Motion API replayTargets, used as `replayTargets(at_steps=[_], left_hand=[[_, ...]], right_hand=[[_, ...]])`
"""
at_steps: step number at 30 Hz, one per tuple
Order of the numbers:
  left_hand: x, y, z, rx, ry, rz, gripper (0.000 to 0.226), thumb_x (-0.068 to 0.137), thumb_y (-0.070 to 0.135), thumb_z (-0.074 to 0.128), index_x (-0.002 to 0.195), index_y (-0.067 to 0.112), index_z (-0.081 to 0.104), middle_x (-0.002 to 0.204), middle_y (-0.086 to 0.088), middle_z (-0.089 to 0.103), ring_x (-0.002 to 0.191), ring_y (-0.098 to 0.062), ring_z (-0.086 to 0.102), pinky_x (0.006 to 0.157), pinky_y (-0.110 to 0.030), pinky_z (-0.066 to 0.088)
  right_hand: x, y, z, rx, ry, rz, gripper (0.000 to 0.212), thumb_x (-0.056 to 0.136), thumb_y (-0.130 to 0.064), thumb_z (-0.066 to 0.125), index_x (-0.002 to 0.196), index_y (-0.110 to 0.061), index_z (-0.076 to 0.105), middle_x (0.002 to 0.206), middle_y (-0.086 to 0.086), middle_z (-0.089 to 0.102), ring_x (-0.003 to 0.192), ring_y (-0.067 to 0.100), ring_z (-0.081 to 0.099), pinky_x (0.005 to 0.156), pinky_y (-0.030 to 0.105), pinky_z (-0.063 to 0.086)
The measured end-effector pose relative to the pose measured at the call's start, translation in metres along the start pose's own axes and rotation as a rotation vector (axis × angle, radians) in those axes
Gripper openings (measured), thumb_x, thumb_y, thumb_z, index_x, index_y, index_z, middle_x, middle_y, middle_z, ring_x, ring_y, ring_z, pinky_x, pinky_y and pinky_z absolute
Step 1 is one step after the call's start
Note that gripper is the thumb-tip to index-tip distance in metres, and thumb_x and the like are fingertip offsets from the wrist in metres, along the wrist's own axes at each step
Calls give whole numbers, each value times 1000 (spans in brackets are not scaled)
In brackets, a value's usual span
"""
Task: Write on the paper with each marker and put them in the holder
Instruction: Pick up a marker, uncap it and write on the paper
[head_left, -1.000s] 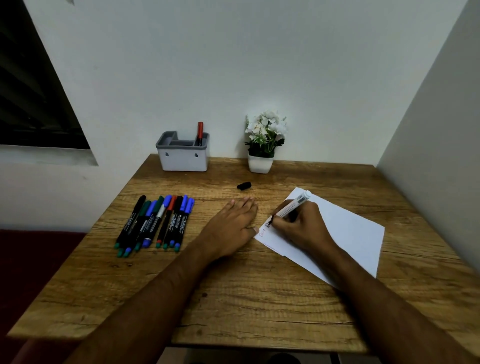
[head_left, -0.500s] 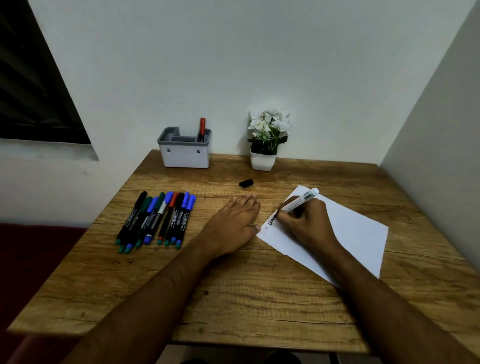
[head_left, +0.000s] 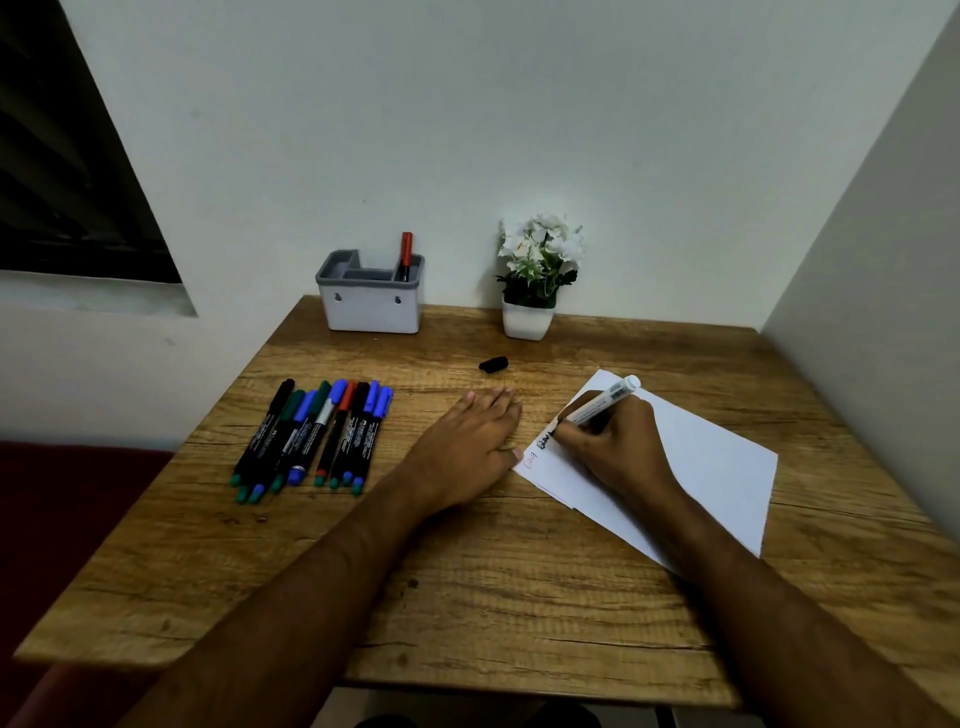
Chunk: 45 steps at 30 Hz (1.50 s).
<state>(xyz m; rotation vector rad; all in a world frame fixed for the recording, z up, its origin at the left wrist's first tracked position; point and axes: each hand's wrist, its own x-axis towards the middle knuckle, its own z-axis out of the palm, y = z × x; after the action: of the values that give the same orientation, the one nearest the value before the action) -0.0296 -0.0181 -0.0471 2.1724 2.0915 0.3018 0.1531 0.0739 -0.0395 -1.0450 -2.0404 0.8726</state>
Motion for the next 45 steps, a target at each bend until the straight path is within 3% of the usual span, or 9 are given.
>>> replayTargets(at_steps=[6,12,19,22,25,28,30,36,45], left_hand=[[0,0,0,-7,-1,2,65,104,41,33,158,18,7,166,0,-3,151,-8,-8,121,-27,-9],[0,2,-4,-102,41,-29,67,100,38,45,157,19,18,165,3,8,151,-8,2,119,-25,-5],[4,3,-16,-303,75,-166,58,97,37,50,151,23,37,159,7,32,145,-10,26,113,-28,21],[11,3,-28,-298,179,-200,41,96,33,52,133,16,56,135,-5,59,123,-20,53,101,-37,43],[29,-3,-37,-266,270,-243,33,91,22,53,121,13,63,114,-8,67,104,-20,59,85,-38,53],[52,-15,-38,-254,303,-296,10,88,20,55,91,18,64,94,-4,63,85,-16,58,60,-28,44],[67,-21,-35,-237,316,-335,14,89,24,57,76,20,56,86,-4,59,81,-17,57,56,-26,36],[89,-15,-29,-82,262,-252,8,88,12,56,88,15,64,93,-9,65,89,-26,62,67,-33,47],[85,-7,-35,199,295,-257,14,88,7,53,94,13,64,100,-10,65,95,-30,62,74,-38,49]], right_hand=[[0,0,0,22,-22,-6,8,86,-12,75,91,-13,81,87,-6,78,79,3,73,67,20,58],[1,-6,-6,237,68,39,18,88,-3,69,77,-15,76,75,2,75,66,11,70,58,26,53],[13,-17,-11,309,28,8,10,90,-6,69,85,-8,78,66,15,71,54,17,64,58,30,54],[21,-21,-8,325,51,20,9,91,-12,72,85,-10,78,62,8,71,54,14,66,58,26,55],[28,-24,-4,410,92,23,13,94,-13,71,86,-8,80,71,17,73,58,19,67,57,30,56],[33,-26,0,475,111,29,15,95,-8,68,89,-5,80,77,22,74,62,21,68,57,32,57],[35,-25,3,488,115,16,13,94,-6,68,90,-5,80,77,19,75,65,19,70,59,31,58],[46,-18,6,457,127,-73,5,92,-8,73,90,-10,78,81,10,77,77,37,73,66,47,59],[55,-15,9,496,149,-81,6,90,-4,75,86,-9,75,80,9,76,68,24,69,61,38,53]])
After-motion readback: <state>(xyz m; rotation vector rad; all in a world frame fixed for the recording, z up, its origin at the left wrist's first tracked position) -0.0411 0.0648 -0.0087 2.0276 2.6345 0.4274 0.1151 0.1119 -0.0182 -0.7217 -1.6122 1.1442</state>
